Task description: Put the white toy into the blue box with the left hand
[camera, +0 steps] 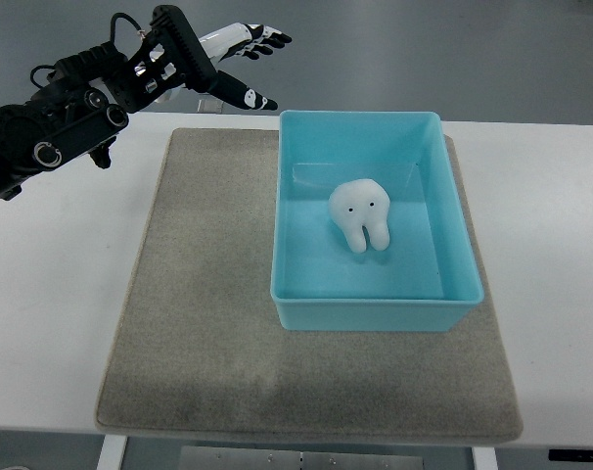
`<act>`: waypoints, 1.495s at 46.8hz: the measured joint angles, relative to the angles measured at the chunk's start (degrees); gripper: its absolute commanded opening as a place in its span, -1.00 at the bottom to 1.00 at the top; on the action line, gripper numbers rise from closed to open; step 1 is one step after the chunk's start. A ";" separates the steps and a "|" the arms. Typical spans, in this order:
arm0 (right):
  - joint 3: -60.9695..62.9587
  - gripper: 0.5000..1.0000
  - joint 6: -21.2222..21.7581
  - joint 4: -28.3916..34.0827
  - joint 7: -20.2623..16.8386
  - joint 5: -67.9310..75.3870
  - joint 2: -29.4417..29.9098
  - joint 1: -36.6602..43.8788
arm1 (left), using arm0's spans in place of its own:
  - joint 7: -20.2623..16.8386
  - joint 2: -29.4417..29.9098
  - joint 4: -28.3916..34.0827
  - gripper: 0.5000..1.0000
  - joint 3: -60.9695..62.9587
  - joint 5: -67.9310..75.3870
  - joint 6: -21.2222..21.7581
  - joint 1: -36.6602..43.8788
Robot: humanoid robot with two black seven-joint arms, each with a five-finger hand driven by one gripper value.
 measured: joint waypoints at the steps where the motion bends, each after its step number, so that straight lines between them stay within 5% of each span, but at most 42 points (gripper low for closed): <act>1: 0.00 0.74 0.00 0.00 0.00 0.00 0.00 0.00 | 0.01 0.00 0.56 0.74 0.00 -1.81 0.03 0.04; 9: 0.00 0.74 0.00 0.00 -0.03 0.00 0.00 -0.01 | -0.04 0.00 4.29 0.73 0.07 -15.26 0.60 -0.05; 24: 0.00 0.74 0.00 0.00 0.00 0.00 0.00 -0.03 | -0.25 -0.56 4.44 0.72 -1.29 -46.83 10.70 0.50; 42: 0.00 0.74 0.00 0.00 0.00 0.00 0.00 -0.02 | 0.17 -2.52 5.86 0.75 -2.39 -67.53 12.62 1.93; 51: 0.00 0.74 0.00 0.00 0.01 0.00 0.00 -0.01 | 1.83 -3.39 7.97 0.91 -7.13 -68.16 6.13 5.50; 63: 0.00 0.74 0.00 0.00 -0.03 0.00 0.00 -0.01 | 2.46 -6.33 15.34 0.95 -7.65 -68.16 -14.38 9.31; 70: 0.00 0.74 0.00 0.00 -0.02 0.00 0.00 -0.03 | 2.40 -7.36 16.06 0.95 -7.85 -68.15 -15.47 9.75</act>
